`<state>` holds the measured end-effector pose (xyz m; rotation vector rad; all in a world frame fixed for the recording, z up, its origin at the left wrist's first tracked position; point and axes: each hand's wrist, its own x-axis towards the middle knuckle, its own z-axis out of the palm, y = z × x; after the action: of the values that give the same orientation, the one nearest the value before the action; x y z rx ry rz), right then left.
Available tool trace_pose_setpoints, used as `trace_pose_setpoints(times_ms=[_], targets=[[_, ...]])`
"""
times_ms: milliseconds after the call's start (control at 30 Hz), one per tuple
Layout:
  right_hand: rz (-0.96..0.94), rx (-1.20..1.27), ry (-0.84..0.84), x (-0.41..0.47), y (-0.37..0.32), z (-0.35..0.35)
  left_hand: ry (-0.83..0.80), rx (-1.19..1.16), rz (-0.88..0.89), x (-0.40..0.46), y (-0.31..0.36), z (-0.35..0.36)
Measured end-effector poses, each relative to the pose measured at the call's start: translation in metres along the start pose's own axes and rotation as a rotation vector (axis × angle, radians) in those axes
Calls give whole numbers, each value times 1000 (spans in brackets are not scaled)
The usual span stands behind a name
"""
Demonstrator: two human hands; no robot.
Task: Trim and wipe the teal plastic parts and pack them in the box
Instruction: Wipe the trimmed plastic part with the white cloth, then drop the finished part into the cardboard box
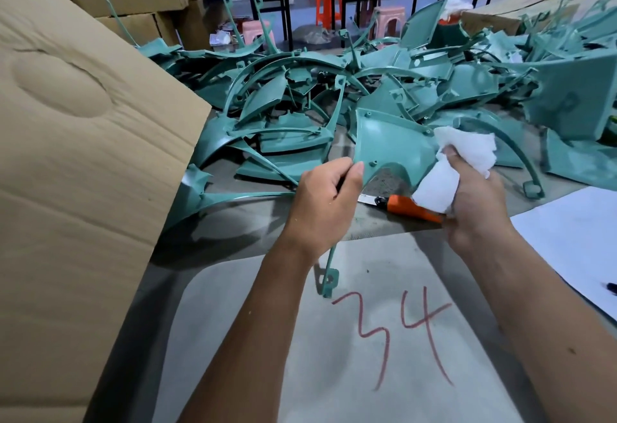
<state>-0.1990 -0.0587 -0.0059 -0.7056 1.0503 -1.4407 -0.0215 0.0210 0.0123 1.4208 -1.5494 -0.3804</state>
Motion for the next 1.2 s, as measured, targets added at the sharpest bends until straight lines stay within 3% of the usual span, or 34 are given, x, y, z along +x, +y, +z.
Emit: trace_pose_setpoints(times_ms=[167, 267, 333, 433, 567, 633, 700, 867, 933, 1033, 1133, 1200], targets=[[-126, -36, 75, 7, -5, -6, -108, -126, -6, 4, -14, -31], [-298, -204, 90, 3, -1, -4, -59, -283, -134, 5, -26, -45], [-389, -302, -52, -5, 3, 0, -1, -502, -255, 5, -30, -45], [-499, -455, -427, -25, 6, 7, 32, -774, -345, 6, -30, -42], [-475, -566, -781, -37, 5, 5, 53, -821, -330, 3, -31, -39], [-247, -557, -863, -42, 3, 3, 93, -837, -365, 3, -32, -39], [-115, -592, -831, -41, 2, 4, 108, -874, -400, 4, -32, -40], [-303, -786, -1047, -36, 7, 9, 207, -939, -468, 5, -29, -37], [-363, -819, -1002, -36, 10, 10, 218, -983, -483, 6, -27, -35], [-455, -614, -742, -37, 11, 13, 154, -1005, -470, 6, -26, -33], [-331, -384, -493, -30, 12, 14, 119, -979, -503, 5, -26, -27], [-342, -376, -401, -24, 14, 12, 131, -940, -558, 9, -19, -17]])
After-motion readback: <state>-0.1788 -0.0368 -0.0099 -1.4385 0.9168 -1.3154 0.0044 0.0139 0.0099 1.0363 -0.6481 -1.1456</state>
